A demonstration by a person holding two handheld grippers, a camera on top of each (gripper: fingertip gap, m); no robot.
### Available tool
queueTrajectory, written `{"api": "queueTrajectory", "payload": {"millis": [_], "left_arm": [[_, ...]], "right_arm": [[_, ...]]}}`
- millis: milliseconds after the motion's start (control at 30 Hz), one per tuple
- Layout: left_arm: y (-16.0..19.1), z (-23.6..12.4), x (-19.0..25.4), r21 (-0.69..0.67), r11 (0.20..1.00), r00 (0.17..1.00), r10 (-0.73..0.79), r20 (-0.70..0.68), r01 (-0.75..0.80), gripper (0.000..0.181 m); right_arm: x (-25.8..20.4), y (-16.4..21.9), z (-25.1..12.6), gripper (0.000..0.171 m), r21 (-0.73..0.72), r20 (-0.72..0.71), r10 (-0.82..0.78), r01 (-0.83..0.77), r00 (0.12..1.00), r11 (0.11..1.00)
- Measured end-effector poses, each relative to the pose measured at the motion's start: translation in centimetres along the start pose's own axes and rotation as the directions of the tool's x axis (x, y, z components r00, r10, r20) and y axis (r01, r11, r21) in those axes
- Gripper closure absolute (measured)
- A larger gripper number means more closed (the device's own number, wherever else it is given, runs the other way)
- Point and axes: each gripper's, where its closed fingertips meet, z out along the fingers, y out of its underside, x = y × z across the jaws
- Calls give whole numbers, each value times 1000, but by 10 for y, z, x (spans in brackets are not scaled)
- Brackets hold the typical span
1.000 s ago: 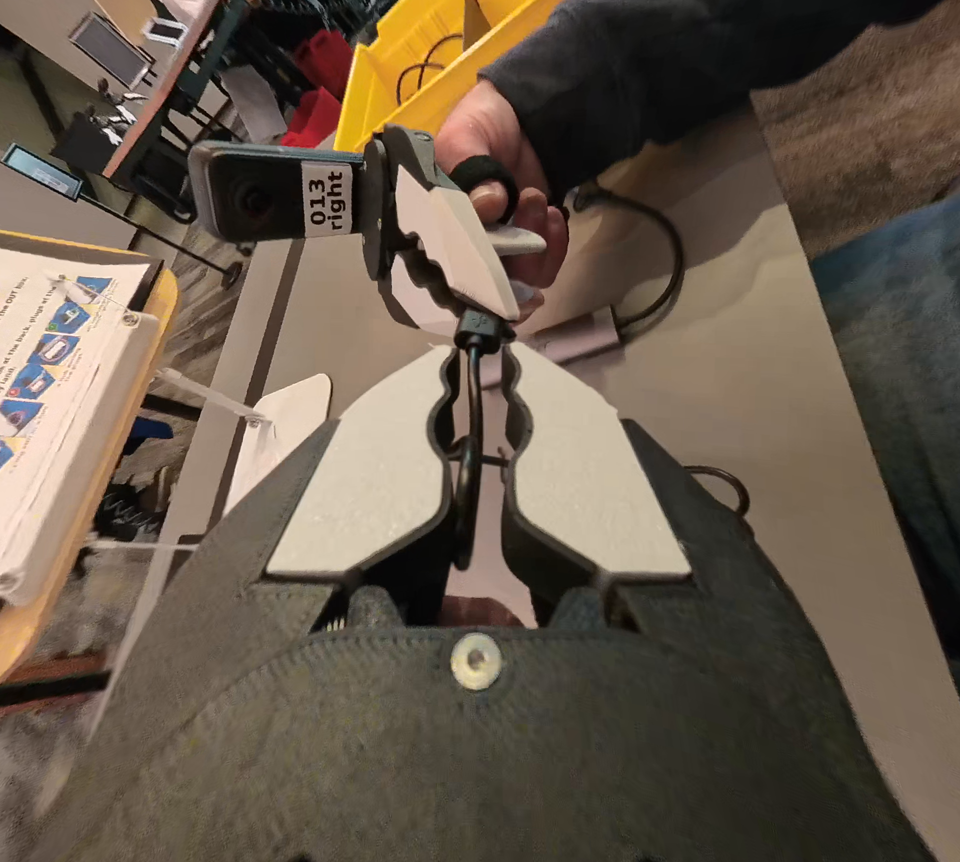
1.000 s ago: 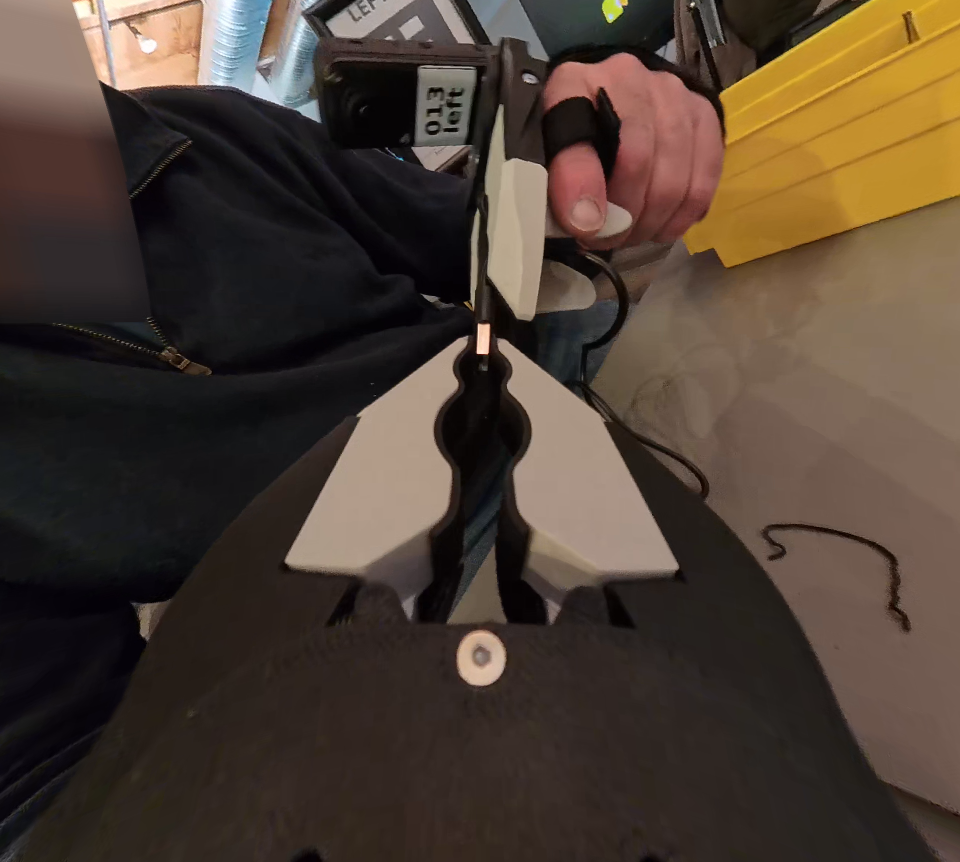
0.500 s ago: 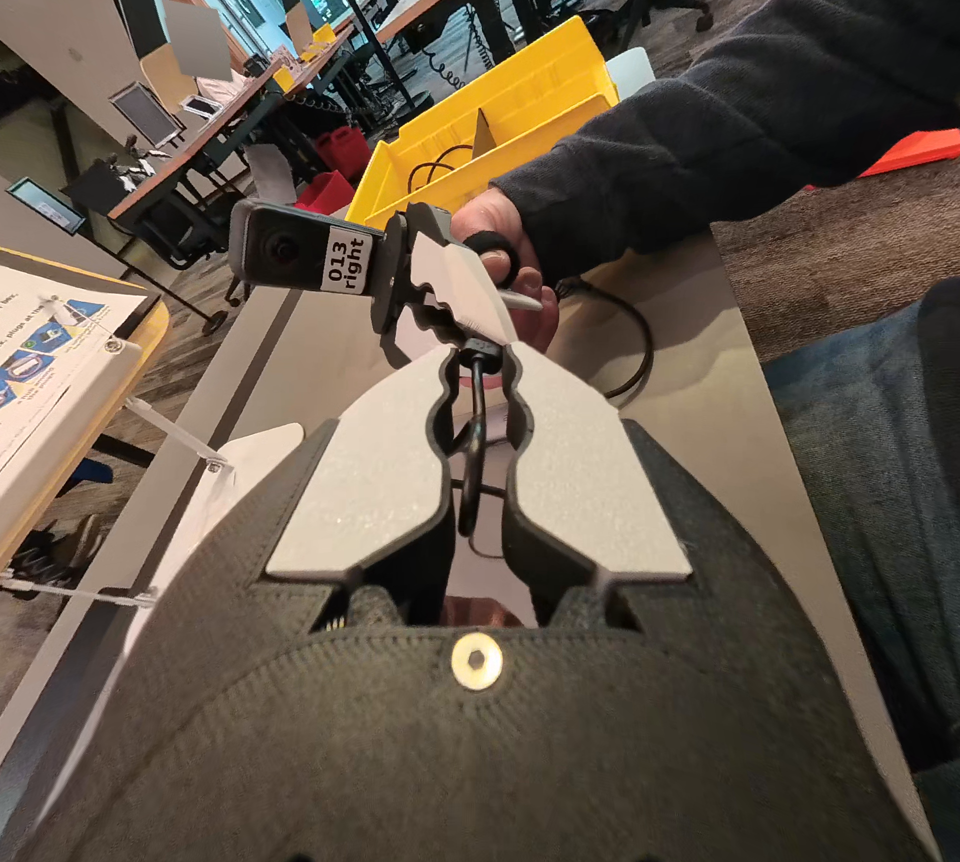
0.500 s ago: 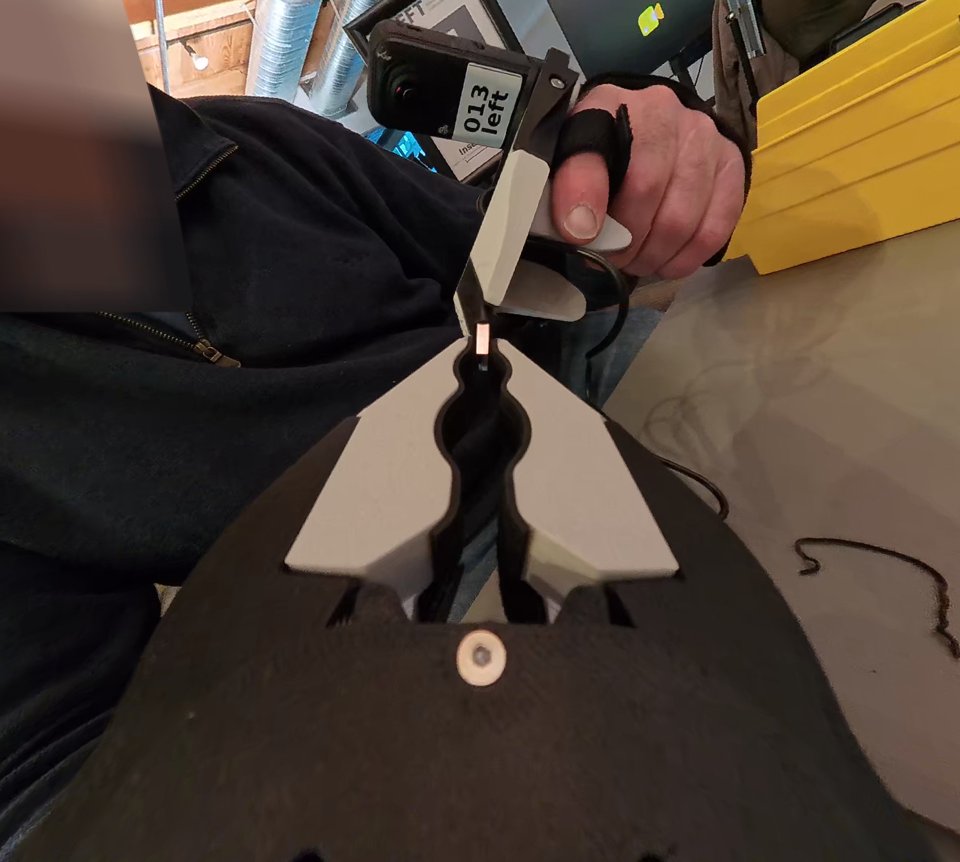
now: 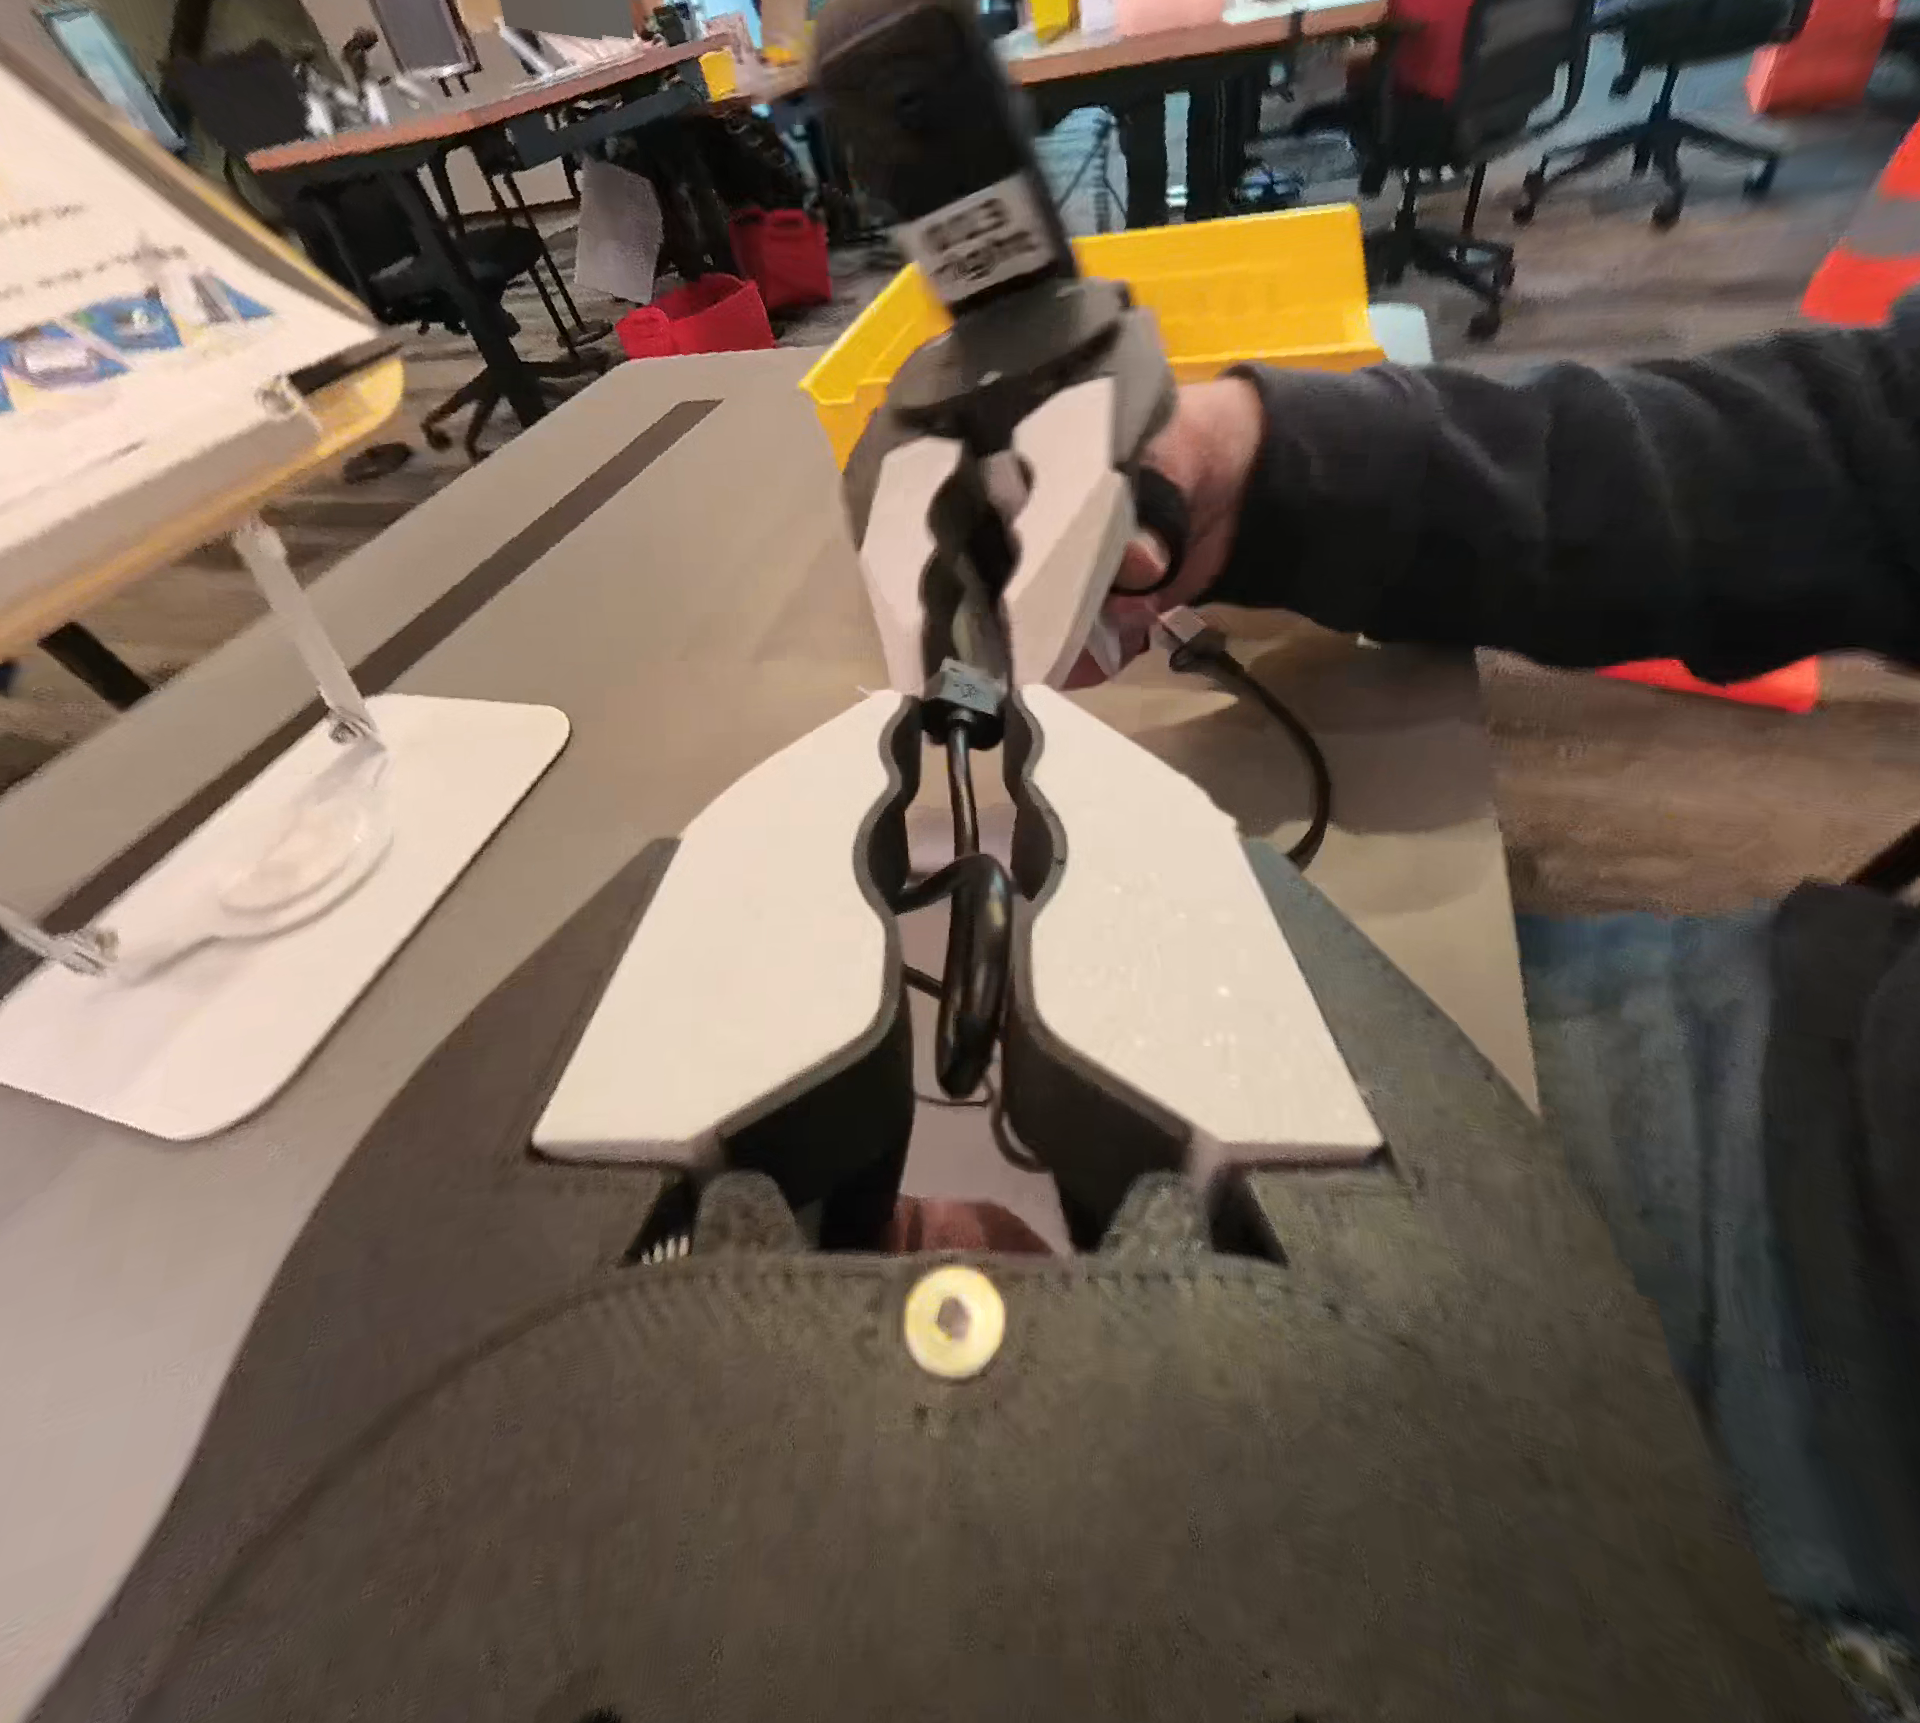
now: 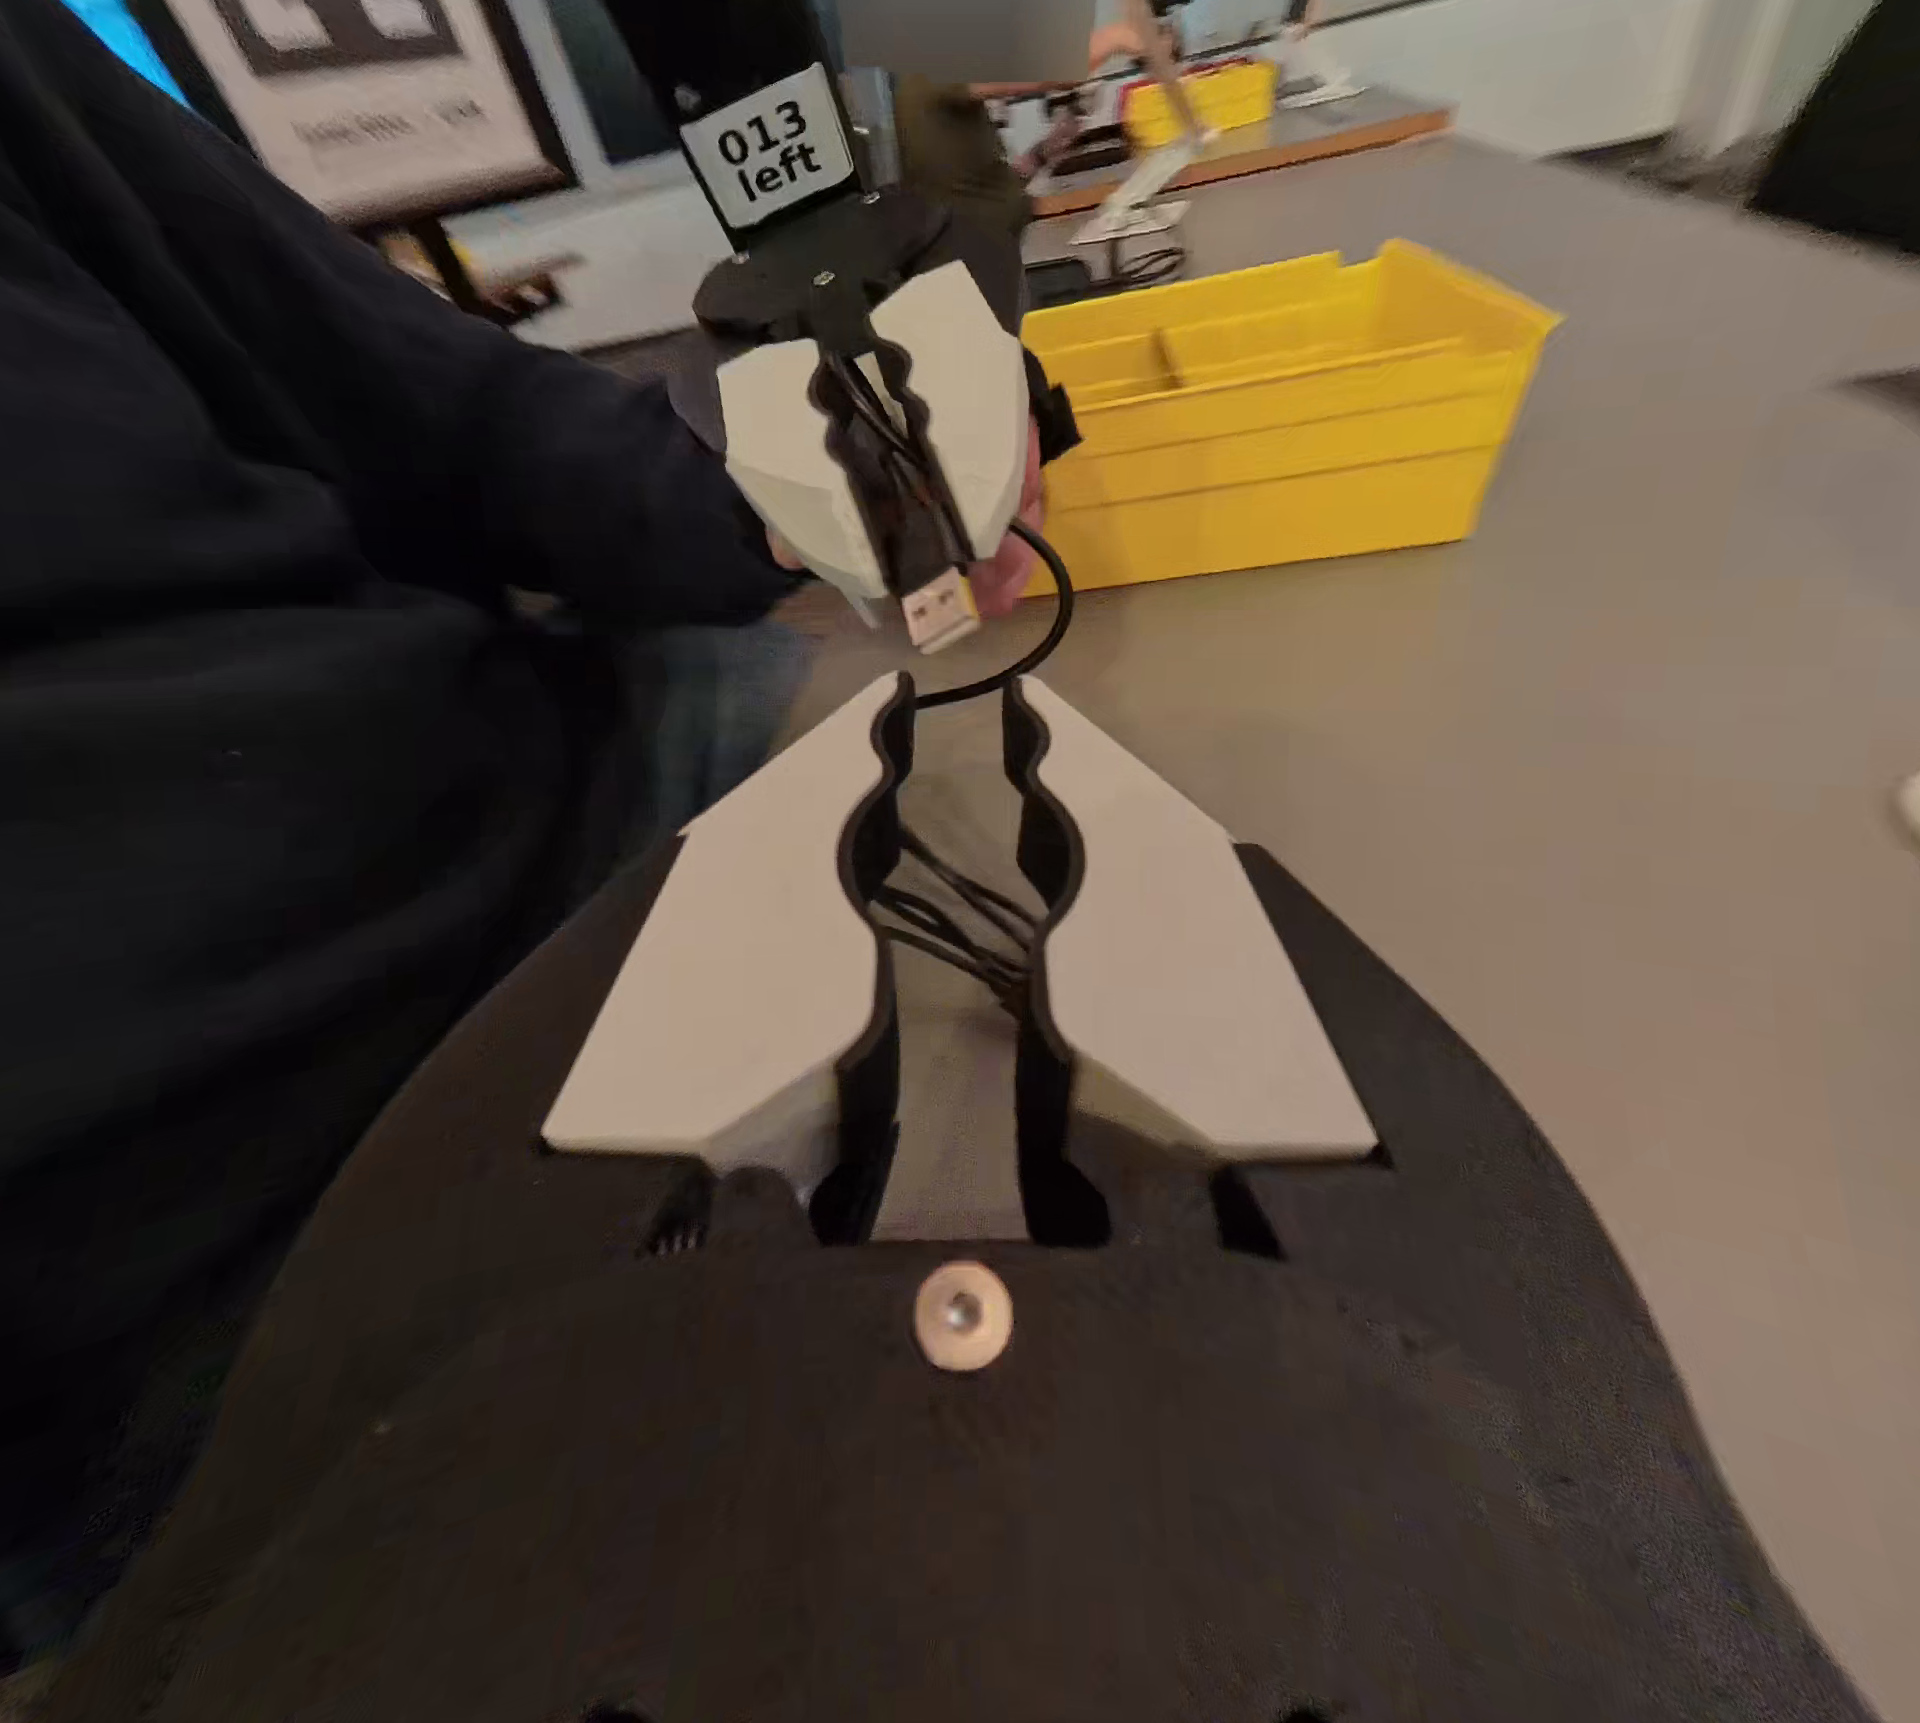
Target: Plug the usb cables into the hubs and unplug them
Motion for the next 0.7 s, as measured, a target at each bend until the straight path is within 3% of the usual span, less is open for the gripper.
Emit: {"api": "queueTrajectory", "payload": {"millis": [133,267,467,700], "left_arm": [[2,1,-6,-3,994,993,-114,-13,114,166],[3,6,-3,-13,988,987,-153,-43,153,167],[8,8,-1,-33,981,979,-194,-67,192,166],[-1,10,0,39,985,983,-167,-82,171,165]], "right_arm": [[6,-3,-4,150,-91,-172,-221,208,960,974],[7,-3,1,156,-126,-216,-315,294,924,948],[3,-6,0,160,-60,-194,-318,312,928,948],[-3,-11,-4,161,120,-56,-114,120,992,985]]}}
